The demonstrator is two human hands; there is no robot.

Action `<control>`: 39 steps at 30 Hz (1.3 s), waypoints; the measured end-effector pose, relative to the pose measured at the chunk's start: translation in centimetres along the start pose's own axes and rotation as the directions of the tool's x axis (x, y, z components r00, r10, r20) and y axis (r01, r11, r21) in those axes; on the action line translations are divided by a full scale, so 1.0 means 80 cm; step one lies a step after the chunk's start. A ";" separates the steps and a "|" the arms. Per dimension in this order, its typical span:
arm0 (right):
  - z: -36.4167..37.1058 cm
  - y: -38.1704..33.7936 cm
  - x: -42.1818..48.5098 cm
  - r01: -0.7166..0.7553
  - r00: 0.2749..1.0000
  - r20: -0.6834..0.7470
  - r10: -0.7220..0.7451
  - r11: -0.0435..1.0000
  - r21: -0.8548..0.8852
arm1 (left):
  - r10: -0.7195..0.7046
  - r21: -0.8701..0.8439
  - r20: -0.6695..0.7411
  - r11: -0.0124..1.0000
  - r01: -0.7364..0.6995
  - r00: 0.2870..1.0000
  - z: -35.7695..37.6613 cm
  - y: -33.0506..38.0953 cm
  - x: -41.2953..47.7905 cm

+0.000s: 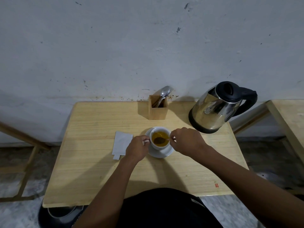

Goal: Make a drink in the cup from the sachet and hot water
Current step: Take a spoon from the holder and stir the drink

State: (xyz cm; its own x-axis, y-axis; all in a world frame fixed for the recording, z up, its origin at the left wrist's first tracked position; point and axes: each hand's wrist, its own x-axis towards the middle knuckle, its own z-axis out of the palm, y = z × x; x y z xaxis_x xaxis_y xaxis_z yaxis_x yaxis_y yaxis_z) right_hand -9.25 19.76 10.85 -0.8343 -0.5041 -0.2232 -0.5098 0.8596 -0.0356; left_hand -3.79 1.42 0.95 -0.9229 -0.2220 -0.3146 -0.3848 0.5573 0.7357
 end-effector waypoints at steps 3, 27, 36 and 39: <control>0.007 0.011 -0.019 -0.053 0.995 -0.084 0.062 0.993 0.108 | 0.007 -0.002 -0.003 1.000 -0.007 1.000 0.001 0.000 0.001; 0.085 0.020 -0.069 -0.167 0.855 -0.411 0.318 0.917 0.363 | 0.041 0.019 -0.004 0.999 -0.041 0.999 0.002 -0.003 0.006; 0.090 0.018 -0.068 -0.187 0.865 -0.359 0.351 0.890 0.417 | 0.027 0.014 -0.007 1.000 -0.027 1.000 0.003 -0.003 0.006; 0.091 0.019 -0.068 -0.190 0.856 -0.369 0.361 0.885 0.426 | 0.021 0.014 -0.008 1.000 -0.021 1.000 0.004 -0.005 0.007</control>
State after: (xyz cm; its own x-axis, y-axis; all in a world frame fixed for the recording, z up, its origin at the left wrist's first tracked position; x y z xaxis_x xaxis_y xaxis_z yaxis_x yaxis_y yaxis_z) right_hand -3.93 24.40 4.91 -0.9760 -0.1521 0.1560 -0.2036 0.8918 -0.4041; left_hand -4.17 1.29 0.27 -0.9308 -0.2163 -0.2946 -0.3653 0.5726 0.7339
